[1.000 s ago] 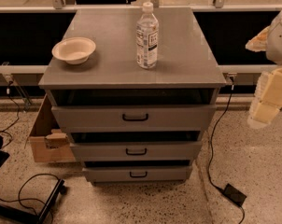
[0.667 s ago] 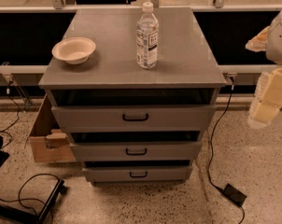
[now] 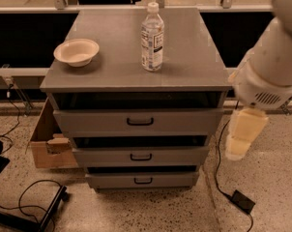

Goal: Open top drawer

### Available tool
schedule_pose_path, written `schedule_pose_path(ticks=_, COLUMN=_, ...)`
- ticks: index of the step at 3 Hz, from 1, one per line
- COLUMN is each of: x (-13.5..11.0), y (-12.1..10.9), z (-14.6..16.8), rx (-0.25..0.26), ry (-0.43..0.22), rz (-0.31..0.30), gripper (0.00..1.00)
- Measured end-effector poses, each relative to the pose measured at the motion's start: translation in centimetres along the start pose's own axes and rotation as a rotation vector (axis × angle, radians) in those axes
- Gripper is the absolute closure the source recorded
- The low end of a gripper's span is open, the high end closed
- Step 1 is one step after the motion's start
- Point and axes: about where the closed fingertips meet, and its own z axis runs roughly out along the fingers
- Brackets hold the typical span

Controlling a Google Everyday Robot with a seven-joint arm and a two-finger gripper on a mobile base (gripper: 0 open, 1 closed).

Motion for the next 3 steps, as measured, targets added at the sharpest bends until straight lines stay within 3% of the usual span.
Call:
schedule_pose_path(ticks=2, x=-2.7, y=1.3, z=13.1, rx=-0.026, ry=0.079, rz=-0.107, gripper=0.0)
schedule_pose_path(ticks=3, x=-3.3, y=-0.1, z=18.0, rx=-0.032, ry=0.095, rz=-0.162, gripper=0.0)
